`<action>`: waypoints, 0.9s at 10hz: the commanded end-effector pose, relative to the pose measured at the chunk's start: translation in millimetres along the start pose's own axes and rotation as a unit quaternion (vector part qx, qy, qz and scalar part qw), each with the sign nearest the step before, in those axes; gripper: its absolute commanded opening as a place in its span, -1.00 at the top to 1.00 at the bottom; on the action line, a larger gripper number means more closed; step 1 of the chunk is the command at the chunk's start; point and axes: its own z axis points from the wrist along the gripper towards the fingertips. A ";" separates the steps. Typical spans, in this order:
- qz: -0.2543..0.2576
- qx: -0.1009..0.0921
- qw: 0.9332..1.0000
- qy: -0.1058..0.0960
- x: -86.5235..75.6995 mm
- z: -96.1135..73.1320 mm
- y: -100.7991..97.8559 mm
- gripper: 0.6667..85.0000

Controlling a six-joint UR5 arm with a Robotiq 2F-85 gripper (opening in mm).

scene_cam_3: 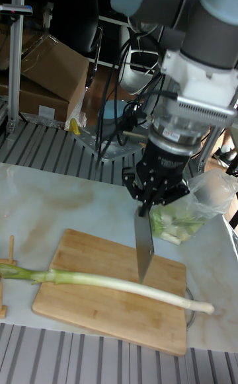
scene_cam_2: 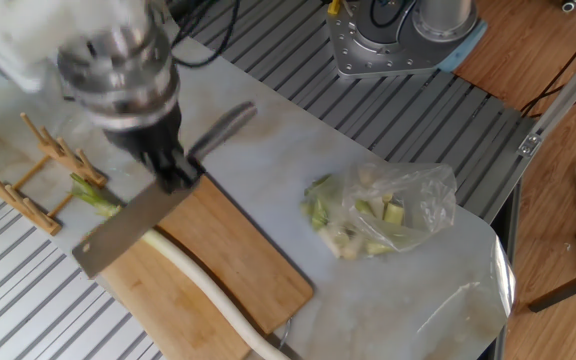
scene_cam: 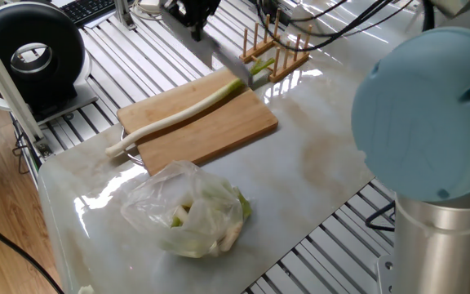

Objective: Chop the scallions

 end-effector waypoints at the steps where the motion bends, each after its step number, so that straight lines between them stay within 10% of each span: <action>1: 0.006 0.001 1.000 -0.005 -18.6 38.7 10.4 0.98; 9: 0.014 -0.008 1.000 -0.017 -39.2 105.8 10.8 0.98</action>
